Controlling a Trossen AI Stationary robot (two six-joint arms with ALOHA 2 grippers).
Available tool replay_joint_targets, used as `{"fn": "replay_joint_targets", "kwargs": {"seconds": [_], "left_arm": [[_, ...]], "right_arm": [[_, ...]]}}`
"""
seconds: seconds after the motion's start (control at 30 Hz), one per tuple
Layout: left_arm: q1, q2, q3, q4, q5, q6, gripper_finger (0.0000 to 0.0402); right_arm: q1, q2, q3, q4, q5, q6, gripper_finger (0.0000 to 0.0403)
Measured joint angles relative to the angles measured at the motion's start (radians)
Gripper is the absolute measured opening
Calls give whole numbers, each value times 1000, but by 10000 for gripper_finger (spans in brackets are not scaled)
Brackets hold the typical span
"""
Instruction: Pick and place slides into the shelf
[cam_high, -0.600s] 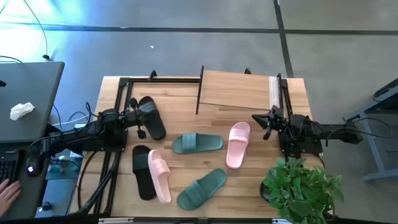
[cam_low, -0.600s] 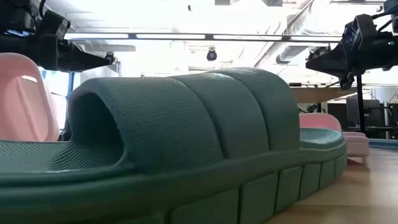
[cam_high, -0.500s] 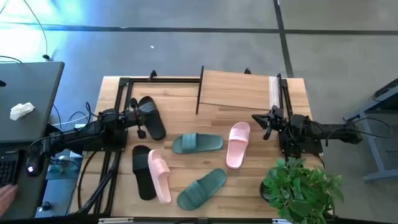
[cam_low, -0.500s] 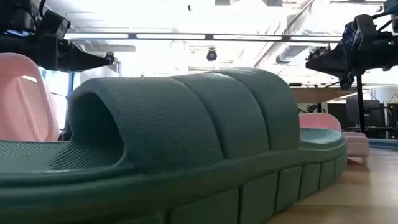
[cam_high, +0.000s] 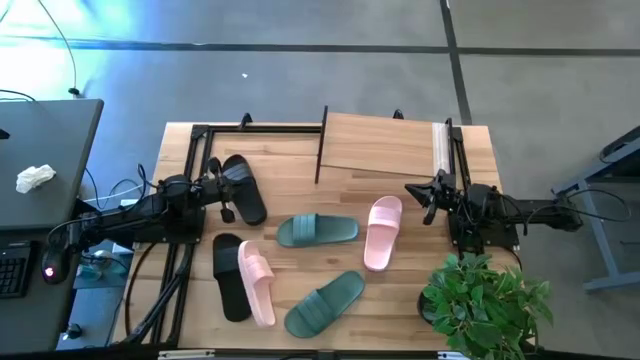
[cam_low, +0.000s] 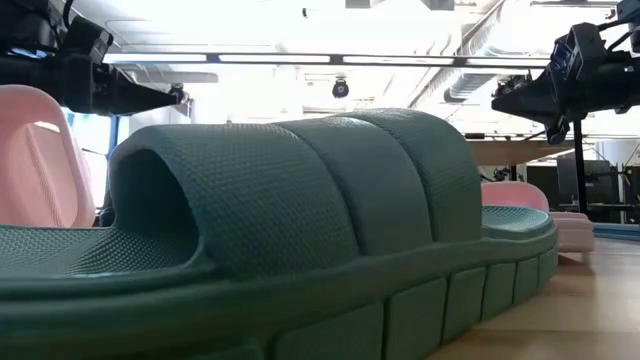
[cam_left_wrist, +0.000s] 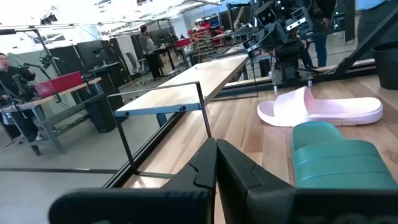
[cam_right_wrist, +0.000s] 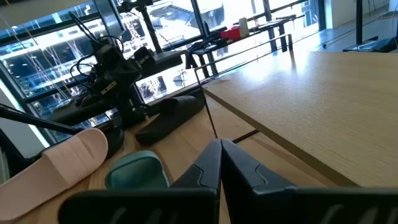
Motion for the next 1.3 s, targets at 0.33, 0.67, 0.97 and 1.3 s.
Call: {"fn": "replay_joint_targets", "kwargs": {"seconds": [0.33,0.67,0.97,1.3], "left_arm": [[0,0,0,0,0,0,1],[0,0,0,0,0,0,1],[0,0,0,0,0,0,1],[0,0,0,0,3,-39,1]], "right_arm": [[0,0,0,0,0,0,0],[0,0,0,0,0,0,0],[0,0,0,0,0,0,0],[0,0,0,0,0,0,0]]}}
